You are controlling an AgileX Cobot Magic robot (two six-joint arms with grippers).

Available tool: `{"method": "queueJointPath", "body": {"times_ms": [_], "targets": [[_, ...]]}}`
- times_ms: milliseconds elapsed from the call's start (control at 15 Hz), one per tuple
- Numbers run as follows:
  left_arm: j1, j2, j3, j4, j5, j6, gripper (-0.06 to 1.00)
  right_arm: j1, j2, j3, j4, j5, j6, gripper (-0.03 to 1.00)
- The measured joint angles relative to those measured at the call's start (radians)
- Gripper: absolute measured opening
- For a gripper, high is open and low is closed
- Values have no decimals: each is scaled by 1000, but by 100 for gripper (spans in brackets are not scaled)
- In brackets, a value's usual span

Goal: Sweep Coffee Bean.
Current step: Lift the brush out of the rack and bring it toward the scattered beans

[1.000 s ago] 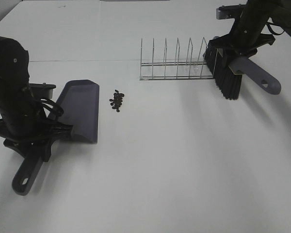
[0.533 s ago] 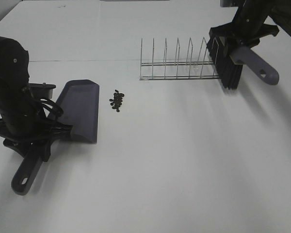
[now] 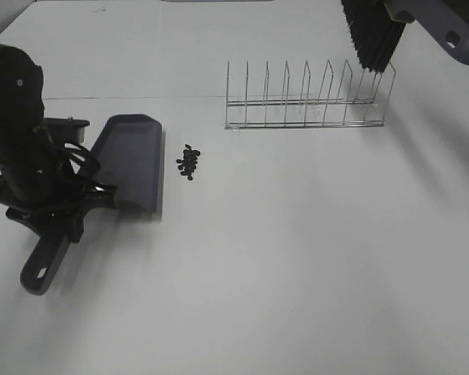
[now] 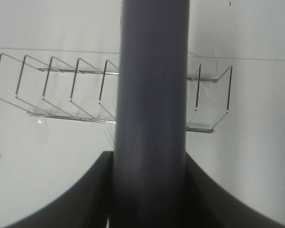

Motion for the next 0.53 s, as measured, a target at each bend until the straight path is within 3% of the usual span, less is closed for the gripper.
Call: {"method": "queueJointPath", "body": {"times_ms": [267, 533], "targets": [[0, -100, -35, 73, -1, -70, 32, 1, -147, 170, -37, -1, -18, 28], [0, -101, -36, 76, 20, -79, 32, 1, -258, 397, -41, 1, -23, 28]]}}
